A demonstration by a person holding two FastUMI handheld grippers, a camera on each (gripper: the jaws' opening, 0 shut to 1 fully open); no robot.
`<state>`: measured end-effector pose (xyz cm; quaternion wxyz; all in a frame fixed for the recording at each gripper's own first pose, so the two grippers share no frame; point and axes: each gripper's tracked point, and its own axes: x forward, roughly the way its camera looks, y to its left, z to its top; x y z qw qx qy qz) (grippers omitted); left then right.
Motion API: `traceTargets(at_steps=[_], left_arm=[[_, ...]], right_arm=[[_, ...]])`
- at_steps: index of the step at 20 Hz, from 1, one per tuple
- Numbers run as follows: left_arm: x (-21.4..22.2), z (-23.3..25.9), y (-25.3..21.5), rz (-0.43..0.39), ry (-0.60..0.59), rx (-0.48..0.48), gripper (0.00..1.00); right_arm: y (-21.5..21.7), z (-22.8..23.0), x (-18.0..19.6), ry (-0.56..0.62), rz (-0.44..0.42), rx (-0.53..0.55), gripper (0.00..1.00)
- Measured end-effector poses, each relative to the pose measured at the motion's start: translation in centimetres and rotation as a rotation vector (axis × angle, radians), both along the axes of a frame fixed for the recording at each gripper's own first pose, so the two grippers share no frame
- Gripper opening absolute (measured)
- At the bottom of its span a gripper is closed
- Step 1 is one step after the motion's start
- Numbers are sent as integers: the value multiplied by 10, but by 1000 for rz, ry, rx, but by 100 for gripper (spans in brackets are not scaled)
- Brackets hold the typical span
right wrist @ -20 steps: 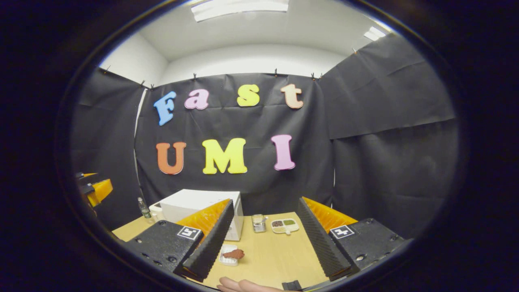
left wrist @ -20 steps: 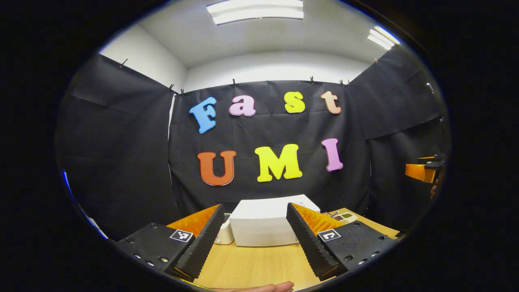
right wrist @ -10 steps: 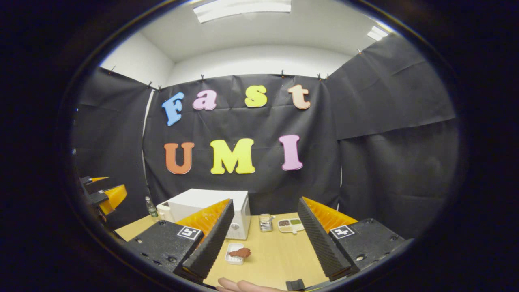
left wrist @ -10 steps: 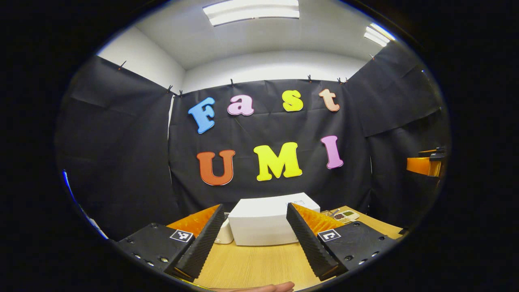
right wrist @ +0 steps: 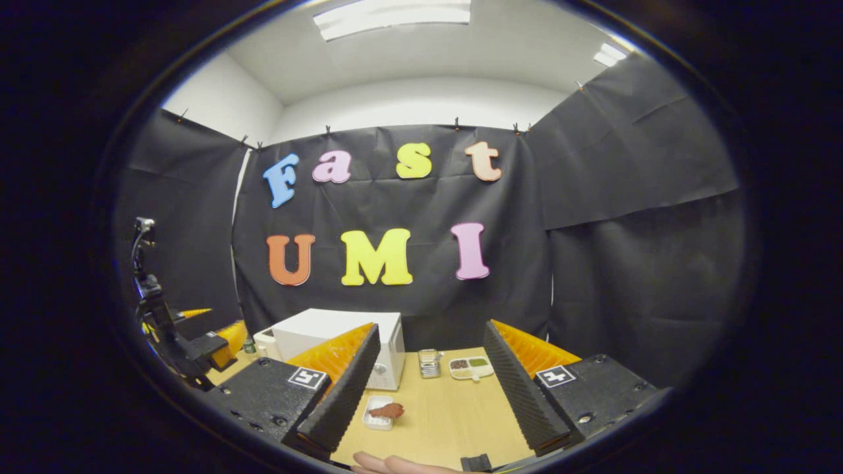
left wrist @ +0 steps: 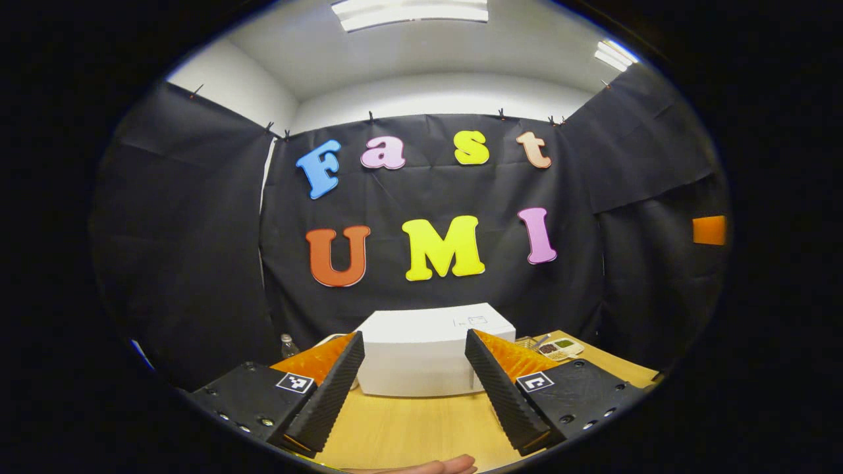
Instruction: Open the microwave oven with the left hand, put the food in, and close the microwave oven.
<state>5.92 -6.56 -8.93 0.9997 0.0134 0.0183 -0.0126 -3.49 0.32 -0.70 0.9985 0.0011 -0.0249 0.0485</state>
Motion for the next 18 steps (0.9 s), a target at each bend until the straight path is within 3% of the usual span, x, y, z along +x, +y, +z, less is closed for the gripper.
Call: traceTargets(at_steps=[1,2,3,5,6,7,8,9,10,11,12,13,14,15,16,17,18], left_arm=[[9,-9,-5,-12,6,-18,96],[18,-17,-10,-21,6,-26,96],[28,-25,-16,-43,7,-30,96],[46,-47,-37,-118,12,-60,95],[54,-56,-41,-129,16,-78,96],[63,-66,-44,-133,20,-93,96],[72,-75,-48,-140,24,-102,96],[80,-86,-52,-137,31,-102,95],[89,-99,-54,-122,45,-91,86],[98,-113,-58,-113,60,-71,95],[107,-125,-66,-122,77,-49,84],[116,-137,-75,-133,92,-34,93],[124,-146,-84,-143,99,-30,90],[133,-155,-93,-154,109,-33,90],[141,-162,-101,-165,114,-38,90],[151,-169,-108,-169,119,-39,90],[162,-177,-114,-165,128,-34,91]], right_arm=[[-7,3,2,-10,-12,3,100],[-12,3,5,-16,-23,0,90],[-17,3,7,-24,-35,-5,100],[-31,2,14,-39,-62,-13,100],[-37,1,16,-45,-72,-14,90],[-42,0,19,-51,-78,-14,100],[-47,-2,21,-55,-82,-10,100],[-54,-5,24,-56,-90,-4,90],[-58,-10,29,-56,-92,0,90],[-62,-12,33,-60,-90,0,100],[-66,-16,38,-67,-96,-4,90],[-73,-19,44,-72,-109,-10,100],[-78,-24,49,-71,-116,-17,100],[-81,-29,54,-66,-119,-20,90],[-86,-34,59,-60,-121,-19,100],[-91,-38,64,-50,-123,-16,90],[-96,-44,70,-38,-125,-11,100]])
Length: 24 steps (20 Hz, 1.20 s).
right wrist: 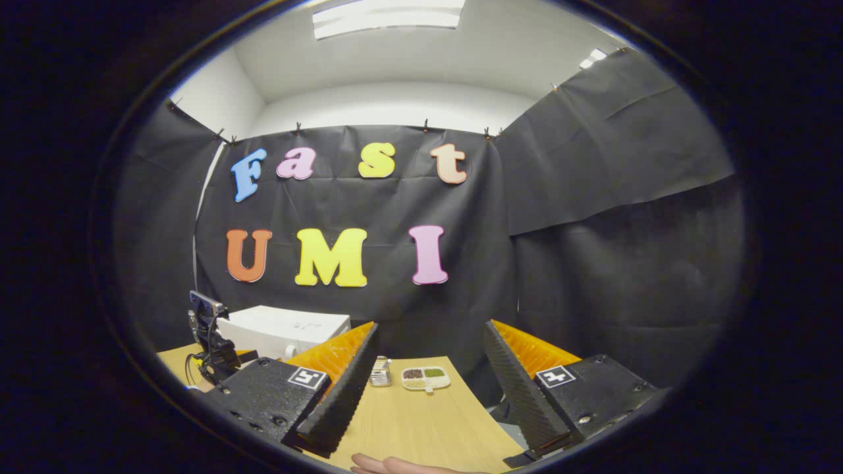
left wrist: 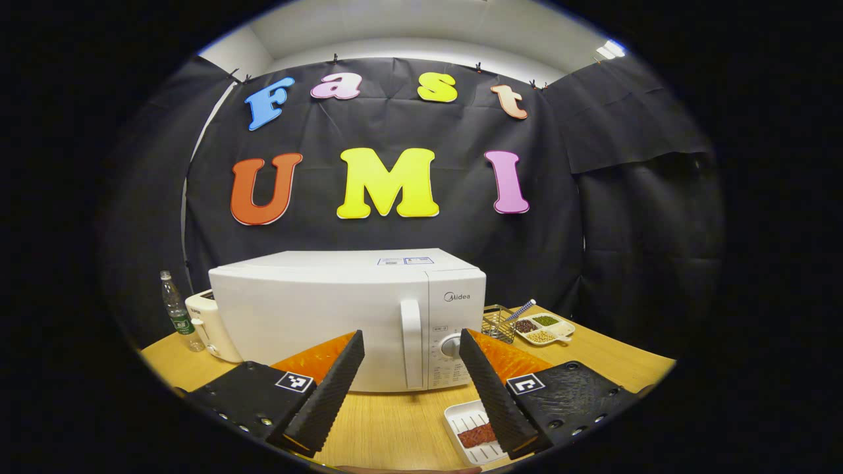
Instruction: Open the microwave oven with the left hand, put the food in, and close the microwave oven.
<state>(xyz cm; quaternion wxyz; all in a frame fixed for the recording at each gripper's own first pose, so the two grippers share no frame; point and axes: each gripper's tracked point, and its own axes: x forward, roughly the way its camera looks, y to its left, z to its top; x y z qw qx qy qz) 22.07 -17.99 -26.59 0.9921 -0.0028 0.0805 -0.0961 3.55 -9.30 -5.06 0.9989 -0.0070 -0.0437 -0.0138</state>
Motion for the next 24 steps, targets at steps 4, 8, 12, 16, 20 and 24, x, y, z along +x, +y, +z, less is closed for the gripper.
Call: traceTargets(at_steps=[4,8,12,16,20,24], left_arm=[[30,-23,-11,25,21,14,91],[49,-40,-13,52,50,21,90],[63,-44,-12,65,59,7,71],[76,-46,-10,81,53,-24,58],[78,-54,-6,81,89,-22,37],[74,-73,-5,70,124,94,41]], right_arm=[[-16,-11,16,-1,6,-6,100],[-28,-21,25,-10,2,-9,90],[-38,-34,33,17,8,1,100],[-48,-38,35,19,-10,-8,100],[-46,-36,33,6,2,-13,100],[-43,-39,29,9,5,-14,90]])
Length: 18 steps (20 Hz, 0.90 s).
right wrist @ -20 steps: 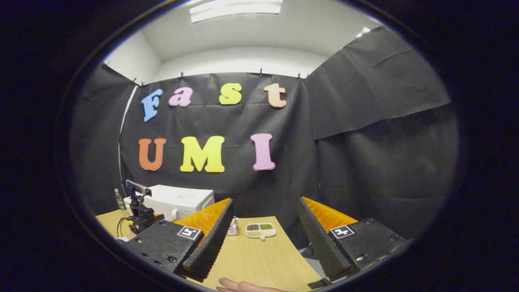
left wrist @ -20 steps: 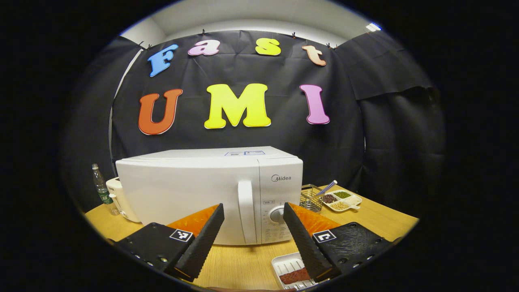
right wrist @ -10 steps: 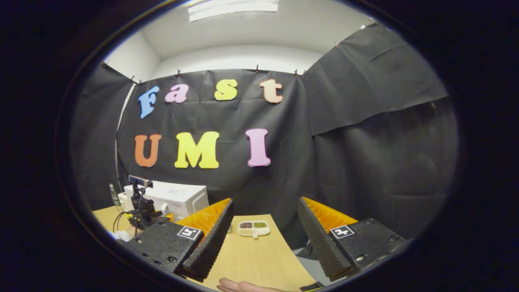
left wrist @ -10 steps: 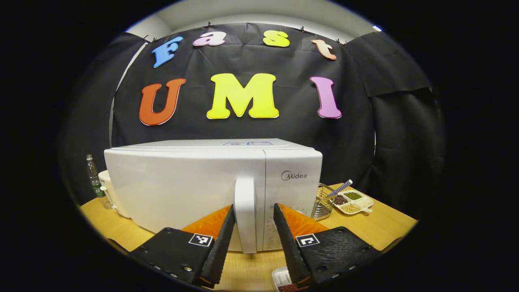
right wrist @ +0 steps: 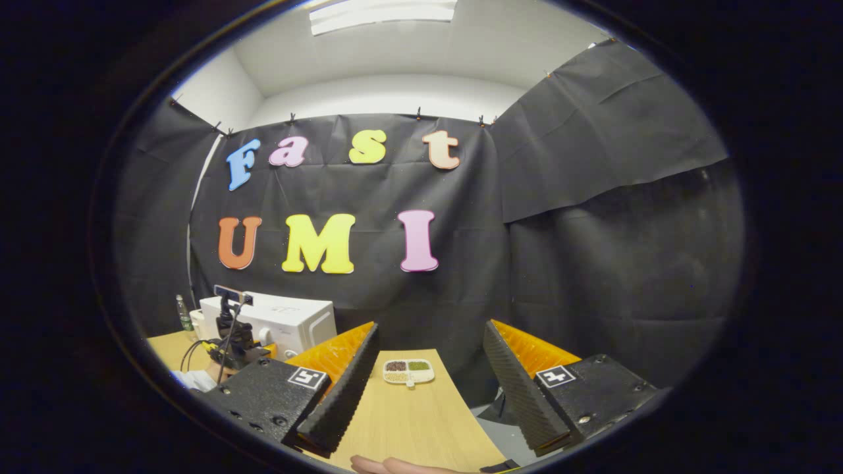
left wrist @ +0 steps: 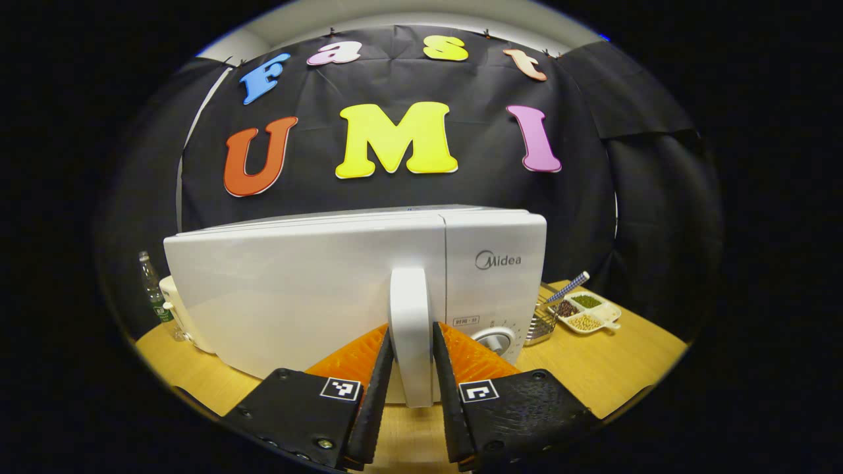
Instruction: Open the microwave oven with the left hand, put the food in, and close the microwave oven.
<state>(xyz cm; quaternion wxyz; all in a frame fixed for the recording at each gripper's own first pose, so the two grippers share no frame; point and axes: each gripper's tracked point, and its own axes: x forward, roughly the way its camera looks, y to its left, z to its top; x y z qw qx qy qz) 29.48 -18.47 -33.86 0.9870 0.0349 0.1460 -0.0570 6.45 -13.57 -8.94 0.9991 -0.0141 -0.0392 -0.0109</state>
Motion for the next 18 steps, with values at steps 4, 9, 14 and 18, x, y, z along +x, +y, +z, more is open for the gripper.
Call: traceTargets(at_steps=[4,9,14,18], left_arm=[[-2,7,2,9,-21,-74,18],[-6,4,3,45,-20,-108,10],[-41,14,9,-13,-63,-148,8],[-71,18,22,-55,-64,-142,8]], right_arm=[[3,-2,-5,10,2,-7,100],[-4,0,-11,8,-19,-21,100],[-2,-7,-10,19,-23,-19,90],[15,-19,-9,55,-3,14,91]])
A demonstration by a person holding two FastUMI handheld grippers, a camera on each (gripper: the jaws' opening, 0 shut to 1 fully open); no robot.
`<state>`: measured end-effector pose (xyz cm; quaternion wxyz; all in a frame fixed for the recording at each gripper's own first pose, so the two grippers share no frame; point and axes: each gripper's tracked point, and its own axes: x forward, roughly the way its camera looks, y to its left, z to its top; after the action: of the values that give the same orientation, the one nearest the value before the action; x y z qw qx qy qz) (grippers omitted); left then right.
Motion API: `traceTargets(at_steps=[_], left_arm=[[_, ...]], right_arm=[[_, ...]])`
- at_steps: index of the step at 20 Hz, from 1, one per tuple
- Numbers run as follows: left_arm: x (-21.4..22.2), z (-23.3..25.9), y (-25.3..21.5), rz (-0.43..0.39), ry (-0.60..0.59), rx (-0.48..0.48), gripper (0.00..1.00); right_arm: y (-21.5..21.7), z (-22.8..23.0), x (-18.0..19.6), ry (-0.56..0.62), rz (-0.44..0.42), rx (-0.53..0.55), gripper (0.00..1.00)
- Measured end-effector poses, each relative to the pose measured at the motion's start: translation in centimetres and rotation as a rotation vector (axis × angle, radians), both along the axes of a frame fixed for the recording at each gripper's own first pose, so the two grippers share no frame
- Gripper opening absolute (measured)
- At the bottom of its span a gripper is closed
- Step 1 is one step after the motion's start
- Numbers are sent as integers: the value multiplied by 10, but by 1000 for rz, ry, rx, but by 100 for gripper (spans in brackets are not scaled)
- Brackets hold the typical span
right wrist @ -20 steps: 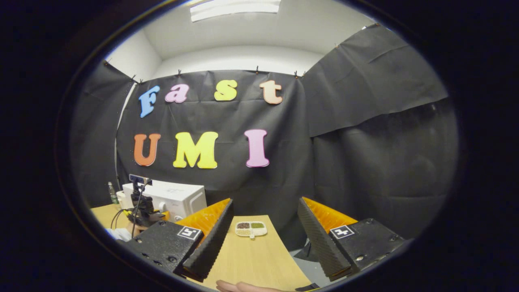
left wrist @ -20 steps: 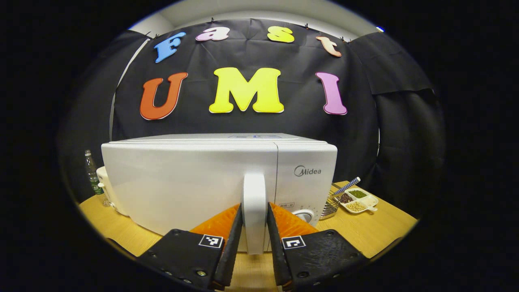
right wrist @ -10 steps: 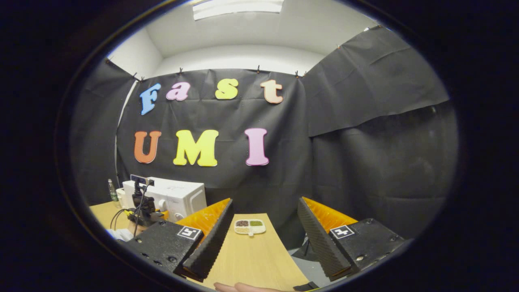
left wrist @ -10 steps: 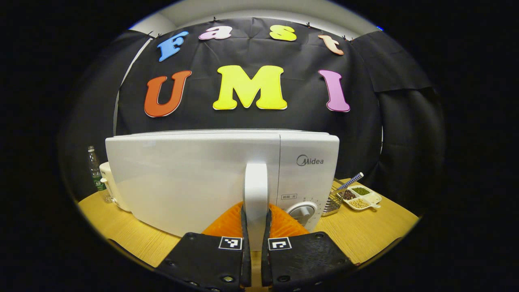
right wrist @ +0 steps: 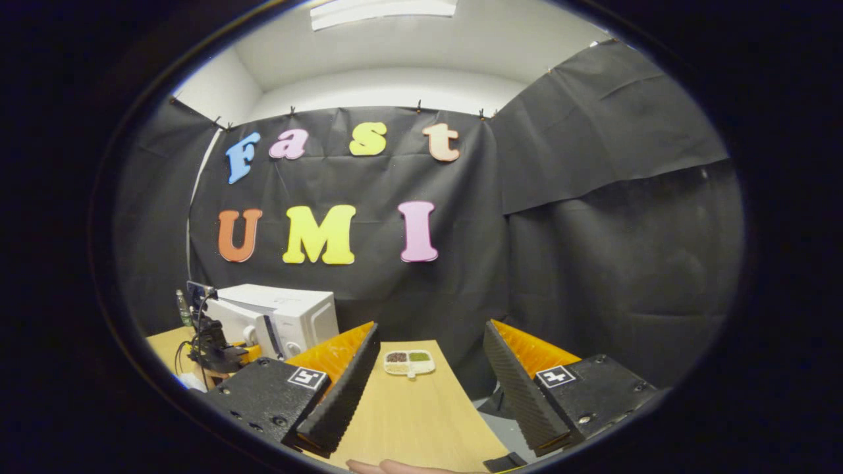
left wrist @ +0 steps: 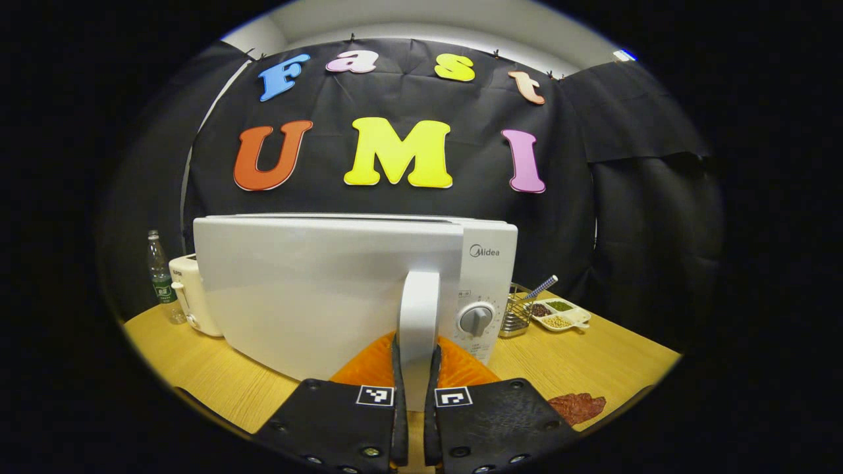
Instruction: Open the microwave oven with the left hand, put the food in, and close the microwave oven.
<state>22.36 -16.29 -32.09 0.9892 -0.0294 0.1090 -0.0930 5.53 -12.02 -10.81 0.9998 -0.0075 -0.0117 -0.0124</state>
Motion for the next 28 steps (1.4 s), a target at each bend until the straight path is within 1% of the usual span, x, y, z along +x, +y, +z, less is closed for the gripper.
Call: traceTargets(at_steps=[2,3,5,6,7,8,9,10,11,13,14,15,17,18,19,20,21,22,23,25,27,28], left_arm=[[-14,0,6,-23,8,-19,8],[-23,0,10,-31,13,-32,8],[-38,1,20,-41,10,-28,8],[-46,2,25,-44,-1,-22,2],[-56,3,32,-49,-7,-21,12],[-63,4,39,-52,-11,-30,12],[-72,4,46,-56,-11,-42,12],[-80,5,53,-61,-10,-48,12],[-88,6,61,-66,-10,-47,12],[-104,7,80,-65,-20,-39,11],[-112,7,89,-62,-23,-39,15],[-119,7,100,-57,-28,-41,15],[-134,7,124,-42,-32,-38,15],[-141,7,135,-32,-35,-40,6],[-149,4,149,-25,-25,-49,20],[-157,0,160,-15,-11,-49,22],[-165,-4,178,10,1,-39,28],[-175,-8,198,51,30,-14,53],[-182,-11,215,89,43,-2,53],[-197,-8,239,154,50,-1,89],[-211,6,257,201,27,8,93],[-217,14,262,220,20,22,92]], right_arm=[[12,-3,-3,15,16,13,91],[17,-3,-6,21,24,17,100],[31,-1,-13,26,43,10,100],[37,0,-17,19,50,3,100],[42,3,-21,10,55,-8,100],[48,2,-24,2,60,-23,100],[55,2,-28,-3,67,-41,90],[62,1,-32,-8,77,-57,100],[70,0,-34,-7,90,-69,90],[85,-7,-38,10,118,-72,90],[94,-11,-41,21,138,-68,91],[103,-12,-42,28,157,-63,91],[112,-14,-42,32,169,-66,91],[117,-18,-41,36,175,-68,100],[124,-21,-39,44,184,-67,100],[131,-26,-37,54,193,-67,100],[136,-29,-35,62,199,-70,91],[141,-33,-31,69,203,-73,100],[146,-36,-27,75,206,-77,100],[158,-44,-14,93,207,-83,100],[167,-54,1,116,201,-91,100],[171,-62,9,135,198,-98,100]])
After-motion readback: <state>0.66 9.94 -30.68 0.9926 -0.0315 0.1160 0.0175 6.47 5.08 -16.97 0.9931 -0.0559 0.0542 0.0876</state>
